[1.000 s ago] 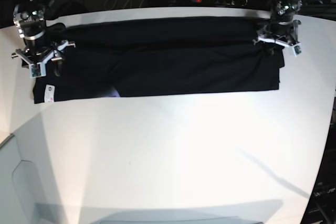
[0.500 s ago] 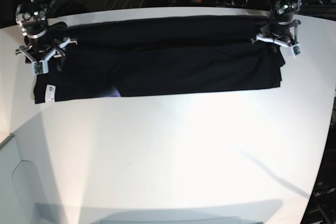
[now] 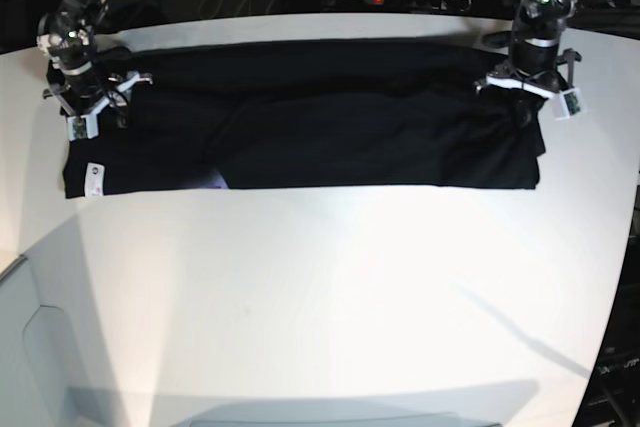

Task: Fold the T-shirt properly
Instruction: 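Fold the held end over toward the right gripper and release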

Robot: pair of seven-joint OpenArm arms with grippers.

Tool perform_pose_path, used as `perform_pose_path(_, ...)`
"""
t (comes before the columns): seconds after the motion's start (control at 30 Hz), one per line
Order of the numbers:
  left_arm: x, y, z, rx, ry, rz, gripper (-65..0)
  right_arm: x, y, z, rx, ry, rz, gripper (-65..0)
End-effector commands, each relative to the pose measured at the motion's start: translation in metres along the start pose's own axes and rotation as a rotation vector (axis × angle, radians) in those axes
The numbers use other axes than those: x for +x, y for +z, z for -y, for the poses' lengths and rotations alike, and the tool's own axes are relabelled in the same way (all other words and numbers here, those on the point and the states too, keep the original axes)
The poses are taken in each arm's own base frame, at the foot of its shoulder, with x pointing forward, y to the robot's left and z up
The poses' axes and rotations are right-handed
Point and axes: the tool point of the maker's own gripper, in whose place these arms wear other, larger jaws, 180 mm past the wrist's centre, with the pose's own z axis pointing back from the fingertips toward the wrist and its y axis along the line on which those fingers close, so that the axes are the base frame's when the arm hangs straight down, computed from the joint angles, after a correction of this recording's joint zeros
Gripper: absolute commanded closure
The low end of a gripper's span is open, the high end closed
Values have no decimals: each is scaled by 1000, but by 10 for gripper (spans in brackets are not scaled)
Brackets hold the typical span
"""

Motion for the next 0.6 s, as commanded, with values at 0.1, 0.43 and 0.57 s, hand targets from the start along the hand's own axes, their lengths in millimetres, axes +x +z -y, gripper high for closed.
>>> perform_pose_path(0.1, -7, 0, 33, -82, 21, -4, 0, 7, 4, 5, -4, 22, 20, -330)
perform_pose_path(0.43, -37, 8, 160, -426, 5, -88, 0, 7, 1, -1, 15, 29, 17, -330)
perform_pose_path(0.57, -47, 23, 211, -595, -63, -117, 0, 8, 0, -4, 22, 34, 17, -330)
